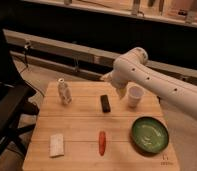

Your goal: Knock the bottle over

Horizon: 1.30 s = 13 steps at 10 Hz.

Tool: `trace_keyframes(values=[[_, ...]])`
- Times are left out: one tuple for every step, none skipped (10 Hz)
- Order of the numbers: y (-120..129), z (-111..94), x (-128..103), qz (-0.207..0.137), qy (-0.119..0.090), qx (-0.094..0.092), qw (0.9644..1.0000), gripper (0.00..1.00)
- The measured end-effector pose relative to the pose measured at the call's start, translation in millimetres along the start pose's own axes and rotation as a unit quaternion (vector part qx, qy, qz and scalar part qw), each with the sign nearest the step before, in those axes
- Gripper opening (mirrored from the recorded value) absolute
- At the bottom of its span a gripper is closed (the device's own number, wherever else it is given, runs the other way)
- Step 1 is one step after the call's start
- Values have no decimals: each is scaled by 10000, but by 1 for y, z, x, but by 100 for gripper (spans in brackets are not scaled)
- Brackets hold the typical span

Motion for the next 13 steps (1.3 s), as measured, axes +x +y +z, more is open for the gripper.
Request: trace_keyframes(values=[[-3,1,-1,-72,-13,22,10000,80],[-7,2,-4,-129,-26,46,9999,80],[-10,3,-6,-172,-47,65,9998,80],[-15,4,-9,-225,-56,88,9997,80],[-20,6,-12,-282,-66,110,9995,80],[-26,7,-16,-360,-94,138,9992,80],[-26,8,-14,-422,-88,151,9990,80],[-28,9,-13,-466,-102,169,9987,80],[-35,12,-17,-530,-135,205,9983,80],[-40,14,-21,-583,-188,231,9979,80],[-41,15,-19,-605,-183,248,9977,80],[-42,16,-19,-655,-192,263,9973,80],[-47,18,-22,-745,-221,285,9966,80]])
